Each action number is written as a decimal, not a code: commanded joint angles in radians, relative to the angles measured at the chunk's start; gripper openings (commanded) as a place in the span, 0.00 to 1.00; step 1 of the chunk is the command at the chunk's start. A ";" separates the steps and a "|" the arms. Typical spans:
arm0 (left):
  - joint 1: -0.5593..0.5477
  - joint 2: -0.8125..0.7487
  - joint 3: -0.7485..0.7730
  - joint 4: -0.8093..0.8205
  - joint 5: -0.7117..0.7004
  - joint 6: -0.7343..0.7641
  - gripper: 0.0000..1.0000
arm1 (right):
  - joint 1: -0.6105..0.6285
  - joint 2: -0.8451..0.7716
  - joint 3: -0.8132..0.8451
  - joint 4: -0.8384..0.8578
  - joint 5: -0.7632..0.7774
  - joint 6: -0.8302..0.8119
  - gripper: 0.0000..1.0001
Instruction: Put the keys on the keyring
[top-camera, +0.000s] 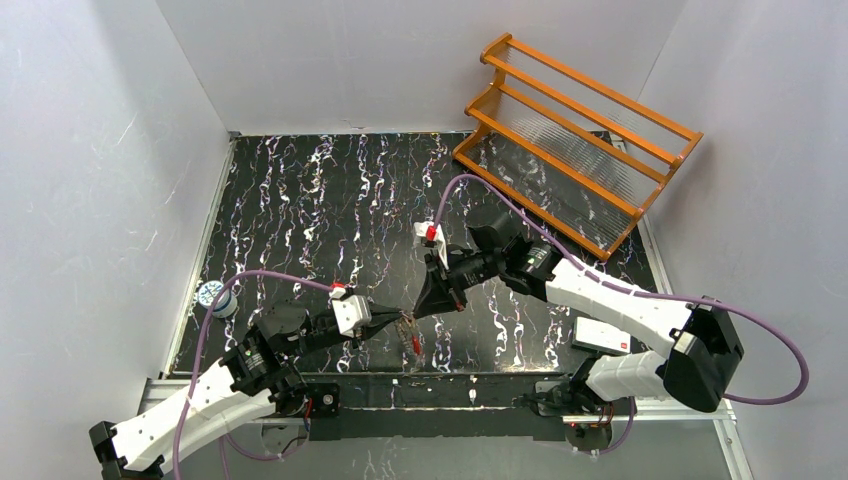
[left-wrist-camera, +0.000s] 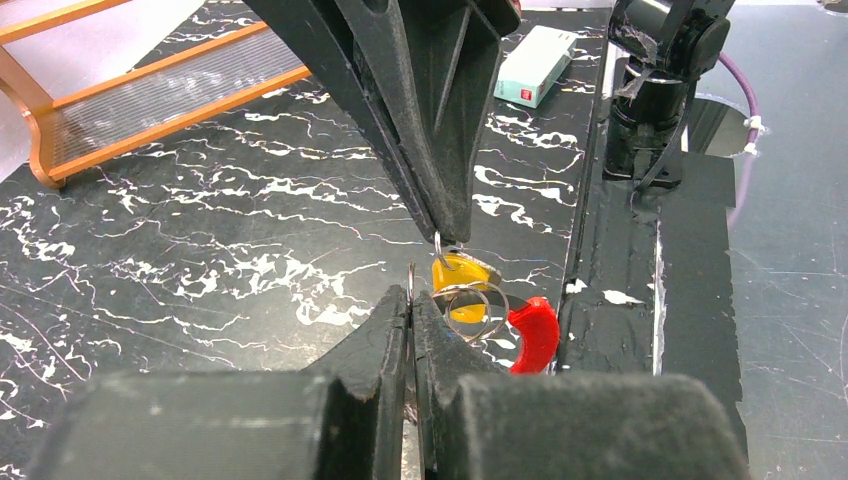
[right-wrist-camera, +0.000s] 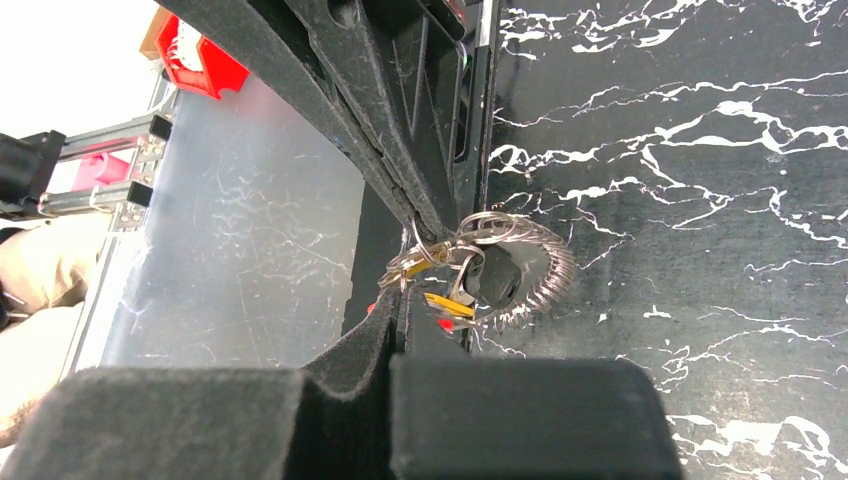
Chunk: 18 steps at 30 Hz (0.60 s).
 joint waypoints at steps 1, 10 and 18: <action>-0.003 0.002 -0.009 0.032 0.001 -0.013 0.00 | 0.007 -0.001 0.038 0.080 -0.025 0.034 0.01; -0.003 0.018 -0.020 0.069 0.013 -0.027 0.00 | 0.017 0.013 0.044 0.120 -0.014 0.060 0.01; -0.003 0.026 -0.019 0.079 0.019 -0.029 0.00 | 0.020 0.005 0.034 0.097 0.070 0.051 0.01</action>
